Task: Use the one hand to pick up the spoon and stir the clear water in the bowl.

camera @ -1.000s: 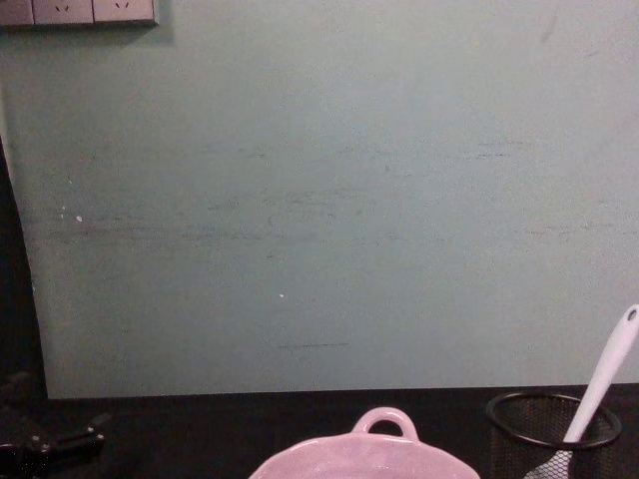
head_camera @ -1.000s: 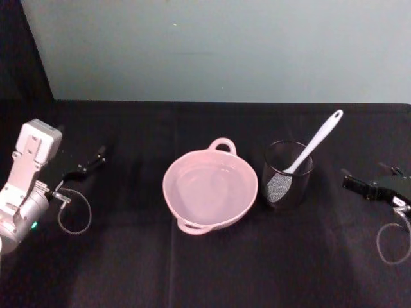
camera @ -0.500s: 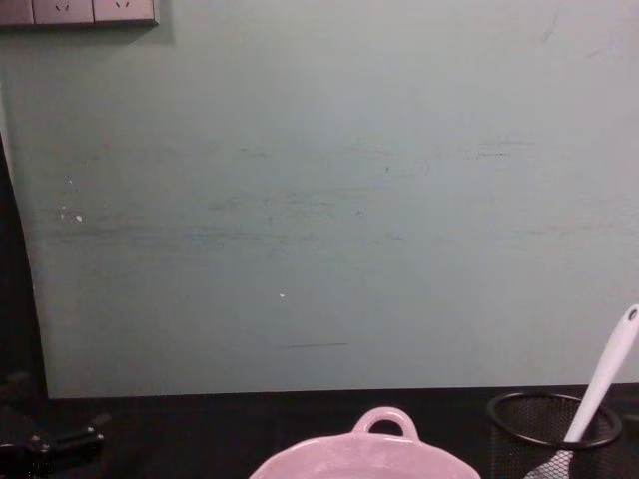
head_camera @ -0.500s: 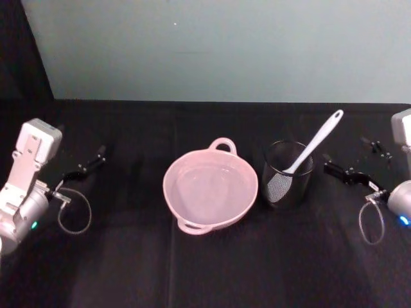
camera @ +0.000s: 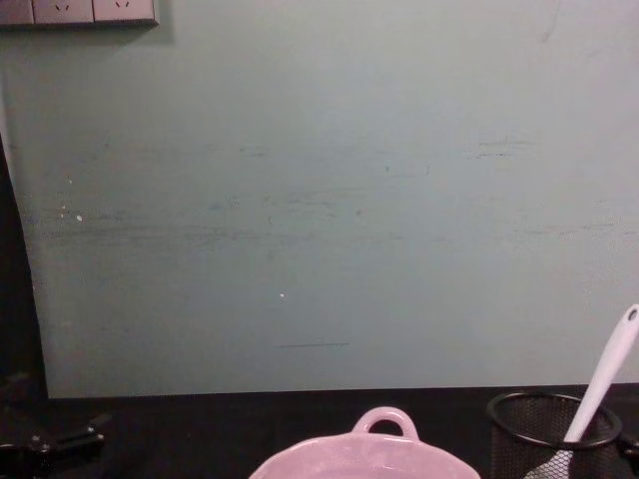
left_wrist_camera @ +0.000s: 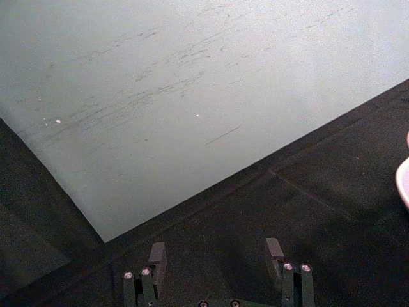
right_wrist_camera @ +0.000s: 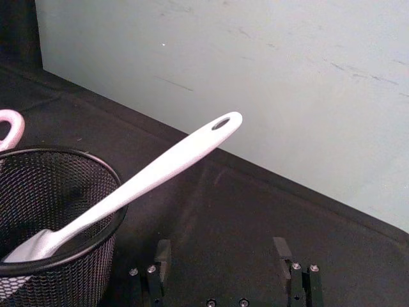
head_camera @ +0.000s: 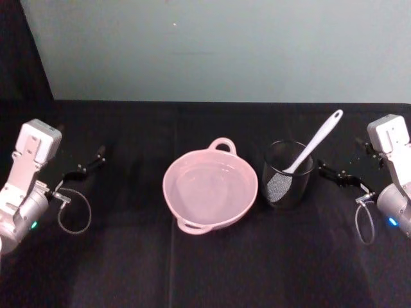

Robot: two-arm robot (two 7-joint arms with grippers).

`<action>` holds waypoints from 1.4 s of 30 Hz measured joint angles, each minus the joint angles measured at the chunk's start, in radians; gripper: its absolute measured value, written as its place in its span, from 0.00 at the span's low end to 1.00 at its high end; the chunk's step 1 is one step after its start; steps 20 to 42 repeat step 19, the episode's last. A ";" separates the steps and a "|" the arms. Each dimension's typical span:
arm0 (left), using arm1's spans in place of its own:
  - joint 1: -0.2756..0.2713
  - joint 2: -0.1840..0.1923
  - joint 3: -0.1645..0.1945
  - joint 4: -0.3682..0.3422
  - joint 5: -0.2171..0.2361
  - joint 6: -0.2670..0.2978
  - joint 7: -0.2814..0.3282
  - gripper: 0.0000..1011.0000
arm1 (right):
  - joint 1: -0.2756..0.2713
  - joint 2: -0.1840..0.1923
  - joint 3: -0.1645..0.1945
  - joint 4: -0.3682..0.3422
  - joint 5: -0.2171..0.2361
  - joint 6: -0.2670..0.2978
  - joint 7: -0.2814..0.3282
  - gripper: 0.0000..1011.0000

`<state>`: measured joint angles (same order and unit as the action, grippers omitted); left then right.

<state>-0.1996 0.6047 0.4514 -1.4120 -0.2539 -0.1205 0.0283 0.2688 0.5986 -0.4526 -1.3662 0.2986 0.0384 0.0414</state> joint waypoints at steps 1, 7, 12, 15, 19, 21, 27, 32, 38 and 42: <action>0.000 0.000 0.000 0.000 0.000 0.000 0.000 1.00 | 0.000 0.000 0.000 0.000 -0.001 0.000 0.000 0.99; 0.000 0.000 0.000 0.000 0.000 0.000 0.000 1.00 | -0.001 0.001 0.000 -0.001 0.003 0.000 0.000 0.99; 0.000 0.000 0.000 0.000 0.000 0.000 0.000 1.00 | -0.001 0.002 0.001 -0.003 0.006 0.000 0.001 0.99; 0.000 0.000 0.000 0.000 0.000 0.000 0.000 1.00 | -0.002 0.003 0.001 -0.004 0.008 0.000 0.001 0.99; 0.000 0.000 0.000 0.000 0.000 0.000 0.000 1.00 | -0.002 0.004 0.002 -0.005 0.010 0.000 0.001 0.99; 0.000 0.000 0.000 0.000 0.000 0.000 0.000 1.00 | -0.002 0.004 0.002 -0.005 0.010 0.000 0.001 0.99; 0.000 0.000 0.000 0.000 0.000 0.000 0.000 1.00 | -0.002 0.004 0.002 -0.005 0.010 0.000 0.001 0.99; 0.000 0.000 0.000 0.000 0.000 0.000 0.000 1.00 | -0.002 0.004 0.002 -0.005 0.010 0.000 0.001 0.99; 0.000 0.000 0.000 0.000 0.000 0.000 0.000 1.00 | -0.002 0.004 0.002 -0.005 0.010 0.000 0.001 0.99; 0.000 0.000 0.000 0.000 0.000 0.000 0.000 1.00 | -0.002 0.004 0.002 -0.005 0.010 0.000 0.001 0.99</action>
